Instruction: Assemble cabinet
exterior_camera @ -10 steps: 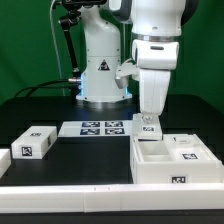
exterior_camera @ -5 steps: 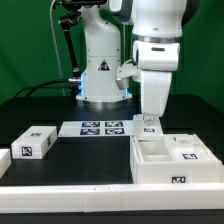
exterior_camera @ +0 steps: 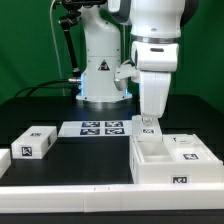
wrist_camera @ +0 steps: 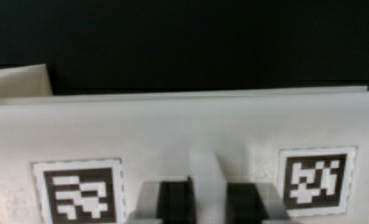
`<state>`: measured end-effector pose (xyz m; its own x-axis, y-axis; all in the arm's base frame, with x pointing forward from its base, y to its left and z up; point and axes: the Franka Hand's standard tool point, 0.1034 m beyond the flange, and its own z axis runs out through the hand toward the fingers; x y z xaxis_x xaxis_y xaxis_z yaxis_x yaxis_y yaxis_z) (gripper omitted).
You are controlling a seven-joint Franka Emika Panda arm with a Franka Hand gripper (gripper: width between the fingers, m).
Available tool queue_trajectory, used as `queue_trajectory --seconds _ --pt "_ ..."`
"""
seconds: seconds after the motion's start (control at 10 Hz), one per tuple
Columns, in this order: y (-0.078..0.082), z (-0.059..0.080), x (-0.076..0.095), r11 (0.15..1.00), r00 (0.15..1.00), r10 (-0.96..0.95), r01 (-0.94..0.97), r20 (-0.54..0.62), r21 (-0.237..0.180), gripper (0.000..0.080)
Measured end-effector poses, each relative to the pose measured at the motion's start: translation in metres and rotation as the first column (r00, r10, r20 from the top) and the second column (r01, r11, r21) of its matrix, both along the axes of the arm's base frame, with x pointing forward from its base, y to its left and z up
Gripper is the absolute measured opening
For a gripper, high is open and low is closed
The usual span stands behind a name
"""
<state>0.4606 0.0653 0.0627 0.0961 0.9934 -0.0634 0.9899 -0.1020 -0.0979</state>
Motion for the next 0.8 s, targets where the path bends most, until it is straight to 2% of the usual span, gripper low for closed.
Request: queue_trajectory --seconds 0.8 --pt "0.0002 -0.0006 0.0000 1.000 1.000 0.001 -0.001 0.000 0.001 0.0069"
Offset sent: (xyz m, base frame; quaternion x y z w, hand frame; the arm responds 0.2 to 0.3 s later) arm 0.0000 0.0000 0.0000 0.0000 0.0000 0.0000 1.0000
